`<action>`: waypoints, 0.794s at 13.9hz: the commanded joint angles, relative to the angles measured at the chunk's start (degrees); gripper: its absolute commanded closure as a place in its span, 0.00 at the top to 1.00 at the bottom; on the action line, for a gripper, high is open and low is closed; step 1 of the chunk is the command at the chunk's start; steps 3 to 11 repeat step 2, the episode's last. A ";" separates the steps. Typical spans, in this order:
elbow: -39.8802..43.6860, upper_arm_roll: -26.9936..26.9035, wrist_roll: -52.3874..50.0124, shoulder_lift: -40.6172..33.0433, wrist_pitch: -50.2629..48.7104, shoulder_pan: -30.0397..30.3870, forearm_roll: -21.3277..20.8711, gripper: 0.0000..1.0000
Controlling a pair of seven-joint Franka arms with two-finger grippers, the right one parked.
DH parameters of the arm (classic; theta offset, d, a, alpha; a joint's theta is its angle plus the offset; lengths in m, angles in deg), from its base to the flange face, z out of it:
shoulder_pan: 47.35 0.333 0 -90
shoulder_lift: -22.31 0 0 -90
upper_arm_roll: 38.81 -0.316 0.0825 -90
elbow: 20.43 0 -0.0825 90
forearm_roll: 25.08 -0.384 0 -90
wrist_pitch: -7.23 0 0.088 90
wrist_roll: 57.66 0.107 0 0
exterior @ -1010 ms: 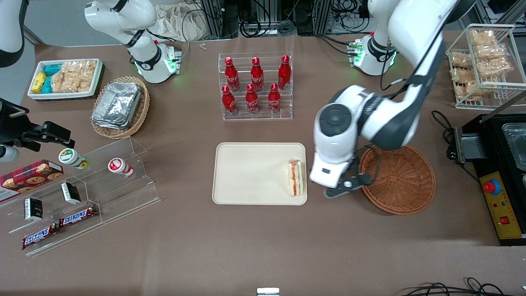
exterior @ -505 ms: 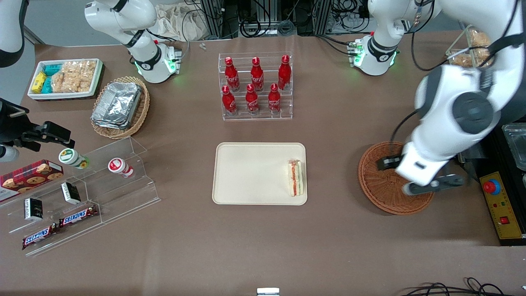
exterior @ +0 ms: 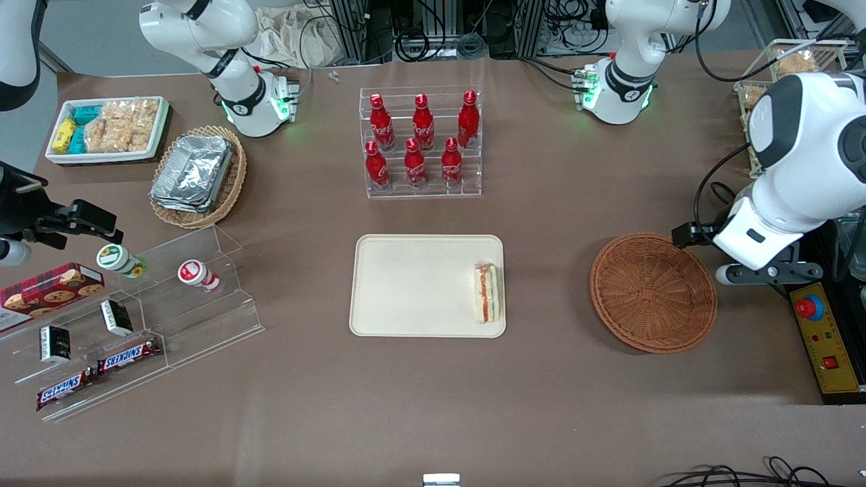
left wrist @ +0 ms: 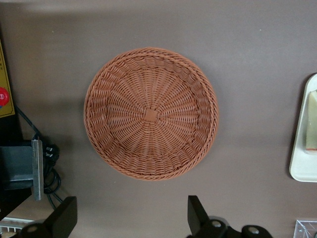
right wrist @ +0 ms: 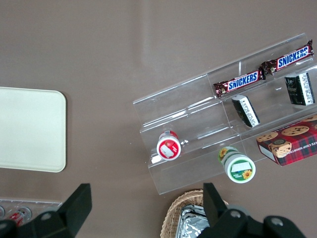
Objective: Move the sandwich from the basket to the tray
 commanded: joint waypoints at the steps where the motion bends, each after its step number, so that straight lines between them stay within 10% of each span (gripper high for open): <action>1: 1.16 4.28 1.33 0.65 0.19 4.16 1.18 1.00; 11: 1.95 4.36 1.33 1.09 0.11 4.07 1.09 1.00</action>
